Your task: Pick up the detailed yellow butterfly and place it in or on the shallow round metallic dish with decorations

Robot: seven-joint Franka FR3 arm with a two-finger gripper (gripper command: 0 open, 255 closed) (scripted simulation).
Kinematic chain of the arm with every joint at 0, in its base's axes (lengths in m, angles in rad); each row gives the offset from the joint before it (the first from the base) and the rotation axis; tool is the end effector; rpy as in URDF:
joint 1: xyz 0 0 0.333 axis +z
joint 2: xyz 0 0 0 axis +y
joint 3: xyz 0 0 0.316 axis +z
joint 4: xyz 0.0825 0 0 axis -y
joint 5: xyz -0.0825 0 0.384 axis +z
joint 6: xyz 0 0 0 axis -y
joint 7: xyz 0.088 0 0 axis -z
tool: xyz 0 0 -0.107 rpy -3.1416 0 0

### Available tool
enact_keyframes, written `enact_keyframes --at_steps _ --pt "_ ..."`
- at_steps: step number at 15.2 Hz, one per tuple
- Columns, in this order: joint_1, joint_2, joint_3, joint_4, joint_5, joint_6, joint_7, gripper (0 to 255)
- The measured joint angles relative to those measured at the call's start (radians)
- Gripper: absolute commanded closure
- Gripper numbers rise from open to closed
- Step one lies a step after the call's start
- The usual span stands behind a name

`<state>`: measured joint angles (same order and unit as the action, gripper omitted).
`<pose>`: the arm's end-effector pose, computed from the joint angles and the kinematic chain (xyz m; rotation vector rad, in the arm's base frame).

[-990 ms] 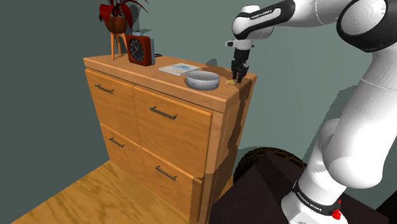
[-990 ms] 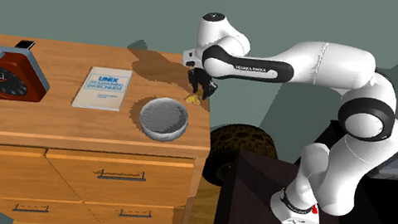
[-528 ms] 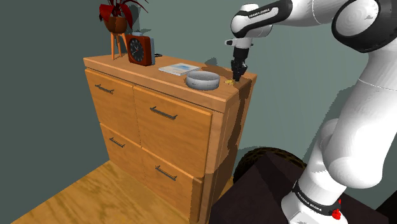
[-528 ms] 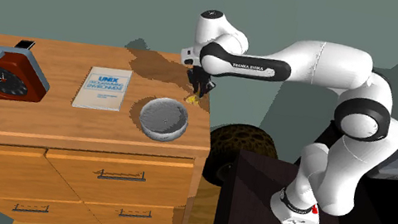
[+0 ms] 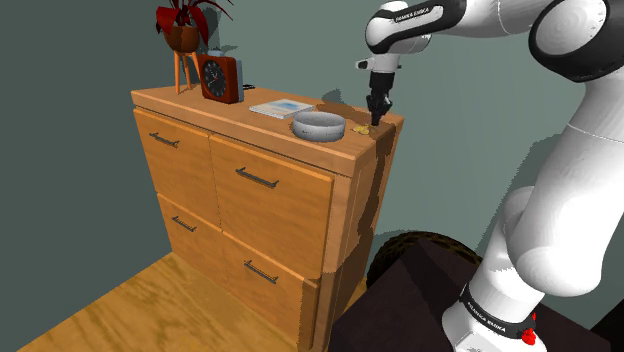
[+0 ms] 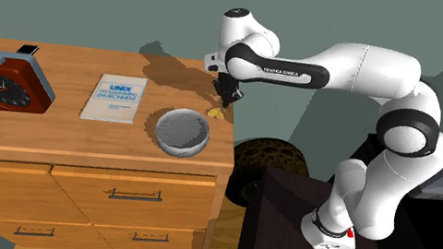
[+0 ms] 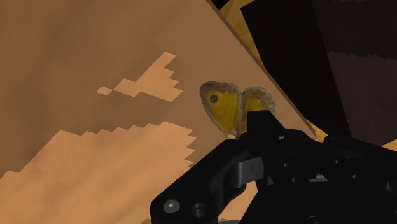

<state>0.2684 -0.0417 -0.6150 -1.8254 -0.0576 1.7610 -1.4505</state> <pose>0.5132 -0.1958 0.5385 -2.6611 -1.6618 0.0692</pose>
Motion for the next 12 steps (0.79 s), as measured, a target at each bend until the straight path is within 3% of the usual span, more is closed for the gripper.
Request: enact_keyframes --at_steps 5,12 --pt "0.036 -0.029 0.051 -0.025 -0.091 0.024 0.131 0" --pt "0.034 -0.026 0.051 -0.105 -0.106 0.109 0.152 0"
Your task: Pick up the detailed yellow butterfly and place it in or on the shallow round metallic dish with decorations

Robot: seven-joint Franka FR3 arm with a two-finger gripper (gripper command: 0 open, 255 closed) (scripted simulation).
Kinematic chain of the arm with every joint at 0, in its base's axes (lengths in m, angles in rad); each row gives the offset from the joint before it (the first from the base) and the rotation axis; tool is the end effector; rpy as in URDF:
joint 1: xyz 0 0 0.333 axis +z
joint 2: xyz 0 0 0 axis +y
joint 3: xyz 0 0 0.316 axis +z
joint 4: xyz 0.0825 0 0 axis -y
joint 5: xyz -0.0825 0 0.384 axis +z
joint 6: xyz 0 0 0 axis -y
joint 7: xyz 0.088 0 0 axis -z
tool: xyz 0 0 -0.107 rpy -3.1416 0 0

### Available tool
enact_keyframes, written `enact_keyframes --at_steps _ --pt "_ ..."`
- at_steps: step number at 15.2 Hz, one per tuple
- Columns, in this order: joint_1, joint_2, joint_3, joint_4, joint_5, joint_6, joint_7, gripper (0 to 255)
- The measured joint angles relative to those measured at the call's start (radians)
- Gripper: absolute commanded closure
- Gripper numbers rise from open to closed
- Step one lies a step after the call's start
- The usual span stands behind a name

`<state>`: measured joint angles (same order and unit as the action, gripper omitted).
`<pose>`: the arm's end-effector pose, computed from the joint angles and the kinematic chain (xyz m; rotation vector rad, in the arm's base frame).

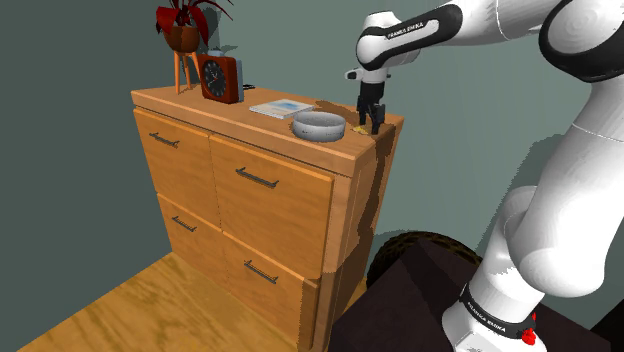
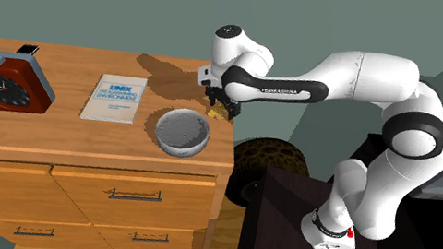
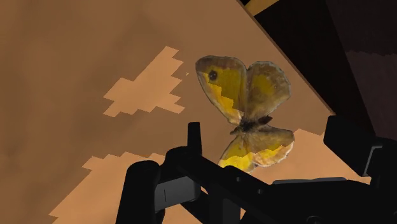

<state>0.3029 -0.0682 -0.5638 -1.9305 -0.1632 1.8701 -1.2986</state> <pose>0.5202 -0.1579 0.5109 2.6148 1.5801 -0.1304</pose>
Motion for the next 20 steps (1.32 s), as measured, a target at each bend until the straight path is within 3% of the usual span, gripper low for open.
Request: enact_keyframes --at_steps 6,7,20 --pt "-0.001 0.004 -0.002 -0.006 0.002 0.010 -0.002 0" --pt "-0.001 0.004 -0.002 -0.006 0.002 0.010 -0.002 255" --pt "0.000 0.002 0.000 0.021 0.003 -0.017 -0.004 255"
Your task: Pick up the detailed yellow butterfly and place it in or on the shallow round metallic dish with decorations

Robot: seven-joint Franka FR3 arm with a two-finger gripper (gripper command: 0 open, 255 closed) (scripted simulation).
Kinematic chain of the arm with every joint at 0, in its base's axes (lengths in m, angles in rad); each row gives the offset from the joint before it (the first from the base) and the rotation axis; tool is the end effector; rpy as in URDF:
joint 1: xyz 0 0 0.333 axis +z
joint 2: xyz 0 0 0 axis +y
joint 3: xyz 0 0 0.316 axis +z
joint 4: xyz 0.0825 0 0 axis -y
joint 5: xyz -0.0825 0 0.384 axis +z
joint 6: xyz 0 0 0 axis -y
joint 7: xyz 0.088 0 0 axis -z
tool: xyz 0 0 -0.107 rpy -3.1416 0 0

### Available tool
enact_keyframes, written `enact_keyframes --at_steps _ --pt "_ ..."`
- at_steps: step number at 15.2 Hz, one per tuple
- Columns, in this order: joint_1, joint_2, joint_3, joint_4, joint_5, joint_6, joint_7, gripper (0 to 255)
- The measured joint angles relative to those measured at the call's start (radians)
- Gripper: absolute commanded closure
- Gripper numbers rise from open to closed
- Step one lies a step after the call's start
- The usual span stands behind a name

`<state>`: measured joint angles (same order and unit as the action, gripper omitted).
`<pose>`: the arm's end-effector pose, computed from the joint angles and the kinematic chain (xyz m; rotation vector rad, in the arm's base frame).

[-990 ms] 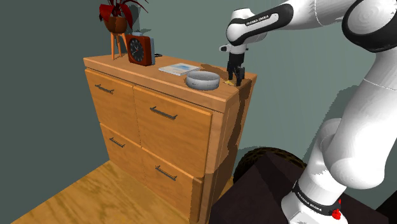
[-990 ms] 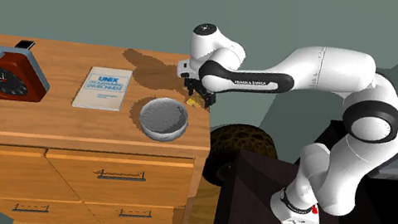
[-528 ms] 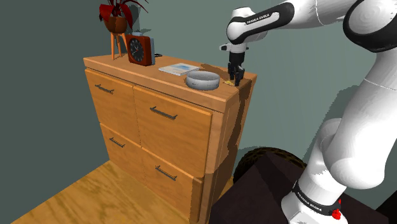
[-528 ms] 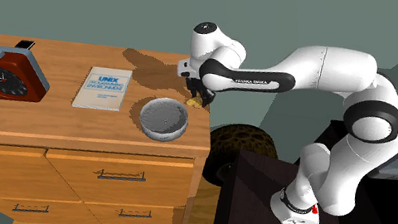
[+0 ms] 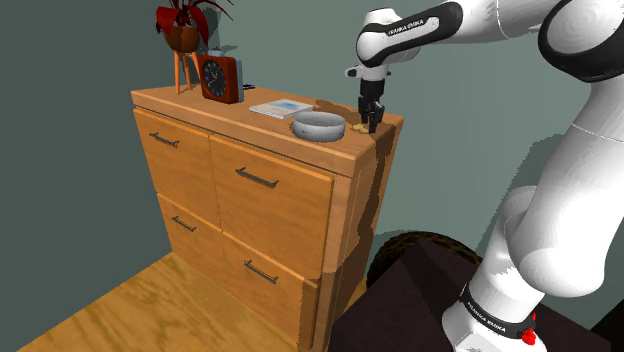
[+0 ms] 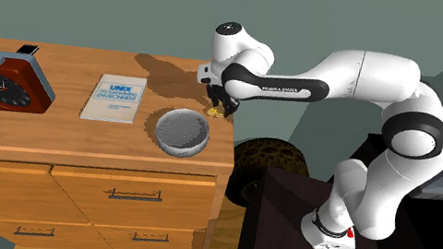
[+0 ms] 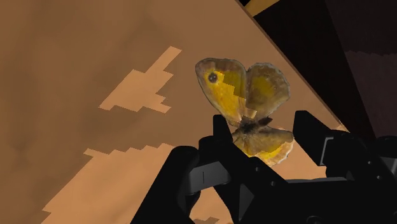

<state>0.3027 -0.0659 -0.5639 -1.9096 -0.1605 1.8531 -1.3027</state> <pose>0.5215 -0.1586 0.5184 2.6141 1.5800 -0.1281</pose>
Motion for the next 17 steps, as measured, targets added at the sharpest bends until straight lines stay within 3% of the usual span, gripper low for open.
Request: enact_keyframes --at_steps 17 --pt "0.003 0.015 0.003 0.241 0.014 -0.227 -0.031 255"
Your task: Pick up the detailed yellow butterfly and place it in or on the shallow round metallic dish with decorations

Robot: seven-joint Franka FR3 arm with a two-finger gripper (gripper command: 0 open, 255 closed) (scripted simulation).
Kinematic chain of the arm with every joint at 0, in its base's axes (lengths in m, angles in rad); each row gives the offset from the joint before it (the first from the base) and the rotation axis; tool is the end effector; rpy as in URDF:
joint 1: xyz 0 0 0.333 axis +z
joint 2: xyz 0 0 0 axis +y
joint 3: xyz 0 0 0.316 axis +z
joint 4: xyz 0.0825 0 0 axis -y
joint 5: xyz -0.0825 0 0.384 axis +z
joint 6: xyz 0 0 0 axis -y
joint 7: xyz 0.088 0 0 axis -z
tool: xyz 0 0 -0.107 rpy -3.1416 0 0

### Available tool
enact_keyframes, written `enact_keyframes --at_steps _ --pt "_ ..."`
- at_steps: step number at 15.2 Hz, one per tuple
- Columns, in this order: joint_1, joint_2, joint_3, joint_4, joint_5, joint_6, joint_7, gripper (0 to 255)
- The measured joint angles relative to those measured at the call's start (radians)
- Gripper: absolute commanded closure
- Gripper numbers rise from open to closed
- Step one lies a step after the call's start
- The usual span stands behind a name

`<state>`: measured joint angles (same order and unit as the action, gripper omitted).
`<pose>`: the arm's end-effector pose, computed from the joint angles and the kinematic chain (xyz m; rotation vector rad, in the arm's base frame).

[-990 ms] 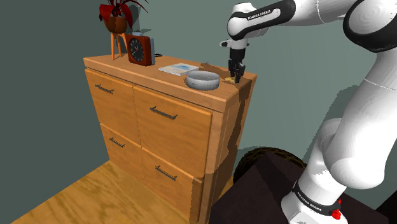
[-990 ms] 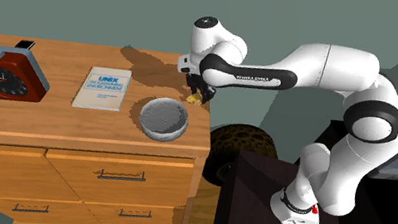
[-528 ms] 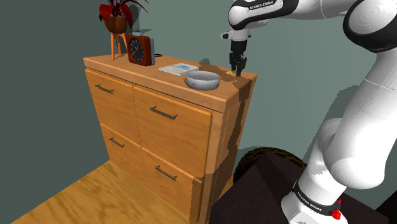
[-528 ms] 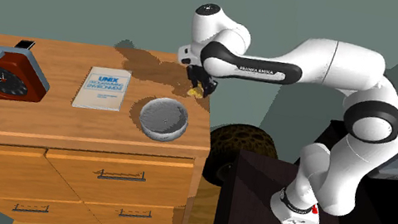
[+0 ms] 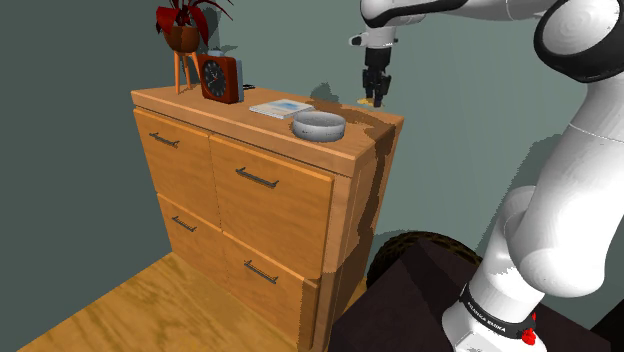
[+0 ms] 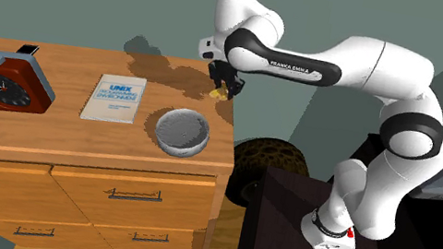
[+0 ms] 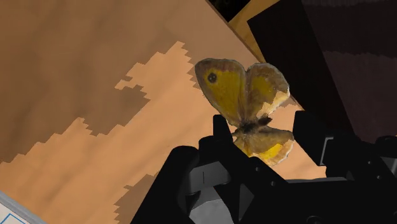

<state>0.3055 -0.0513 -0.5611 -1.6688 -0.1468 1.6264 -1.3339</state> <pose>0.5215 -0.1591 0.6074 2.6144 1.5795 -0.1289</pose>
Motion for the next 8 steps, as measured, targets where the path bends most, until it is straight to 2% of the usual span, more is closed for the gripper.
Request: enact_keyframes --at_steps 4,8 --pt "0.004 0.018 0.003 0.065 0.010 -0.050 -0.001 255" --pt "0.036 0.066 0.036 0.127 0.035 -0.079 0.061 255"
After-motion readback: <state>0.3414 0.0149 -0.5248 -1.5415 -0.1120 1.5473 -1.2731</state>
